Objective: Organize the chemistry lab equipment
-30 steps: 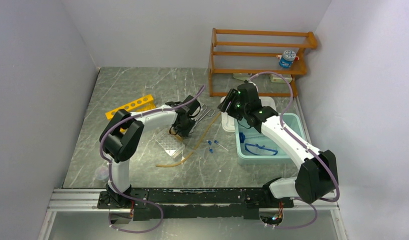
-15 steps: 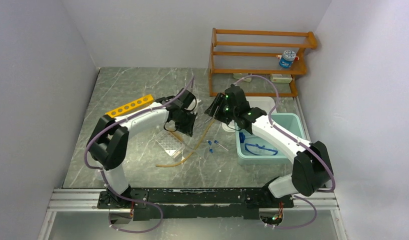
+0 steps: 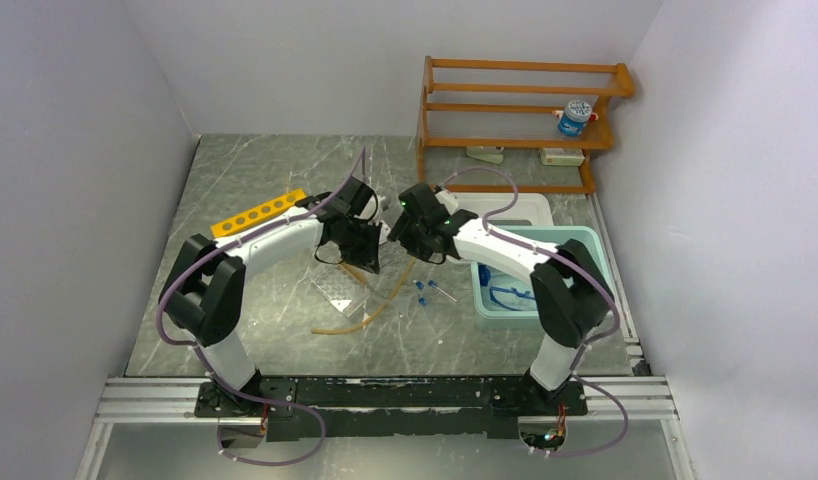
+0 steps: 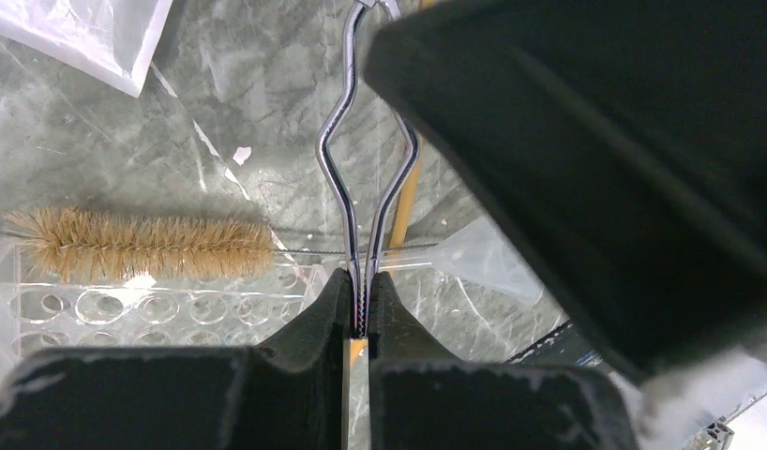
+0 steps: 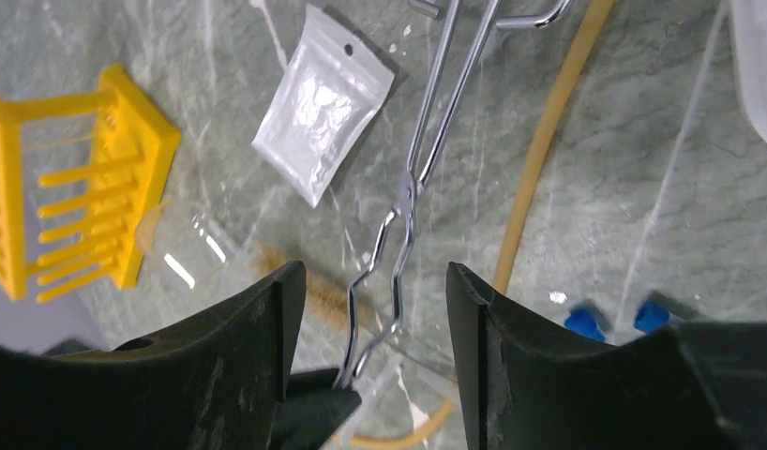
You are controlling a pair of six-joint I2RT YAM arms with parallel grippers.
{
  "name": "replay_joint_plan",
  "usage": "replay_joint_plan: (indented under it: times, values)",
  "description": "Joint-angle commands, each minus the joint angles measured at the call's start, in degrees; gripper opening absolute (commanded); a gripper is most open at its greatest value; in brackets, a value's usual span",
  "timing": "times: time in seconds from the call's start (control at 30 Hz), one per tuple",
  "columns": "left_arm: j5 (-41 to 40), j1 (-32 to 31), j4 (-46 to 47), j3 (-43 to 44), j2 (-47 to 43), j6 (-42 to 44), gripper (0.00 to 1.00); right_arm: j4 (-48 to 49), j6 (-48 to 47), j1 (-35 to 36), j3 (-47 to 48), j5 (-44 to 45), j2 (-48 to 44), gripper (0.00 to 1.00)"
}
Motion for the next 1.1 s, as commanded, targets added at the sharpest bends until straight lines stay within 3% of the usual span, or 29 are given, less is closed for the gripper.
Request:
replay_joint_plan:
  times: [0.0,0.23,0.5,0.57,0.73,0.8,0.83,1.0,1.07]
  values:
    - [2.19,0.76,2.41,-0.42,-1.53,-1.73,0.05,-3.61,7.80,0.94,5.24,7.76,5.20,0.61]
    - [4.05,2.65,3.08,-1.28,-2.02,-2.75,0.05,-2.92,11.78,0.88,6.28,8.49,10.05,0.57]
    - [6.29,3.83,3.36,-1.77,-1.76,-2.85,0.05,3.38,11.65,0.31,7.84,4.00,15.86,0.44]
    - [6.59,3.95,3.36,-1.84,-1.83,-2.84,0.05,4.24,11.62,0.23,8.85,3.31,17.19,0.37]
    - [6.55,4.52,2.66,-1.07,-2.63,-2.35,0.05,10.17,10.35,0.07,7.73,2.51,15.05,0.05]
    - [6.45,5.02,2.28,-0.21,-3.52,-2.27,0.05,11.62,9.25,0.03,7.52,3.17,12.13,0.00]
    - [6.70,5.42,2.16,0.00,-4.04,-2.42,0.08,11.71,8.75,0.03,7.61,3.96,10.58,0.00]
    - [9.86,6.70,2.37,3.78,-7.58,-3.14,0.50,11.14,5.15,-0.60,8.06,8.09,2.03,0.00]
    - [10.87,6.93,2.75,5.56,-9.10,-3.03,0.61,9.93,3.16,-1.01,7.98,10.46,-1.63,0.00]
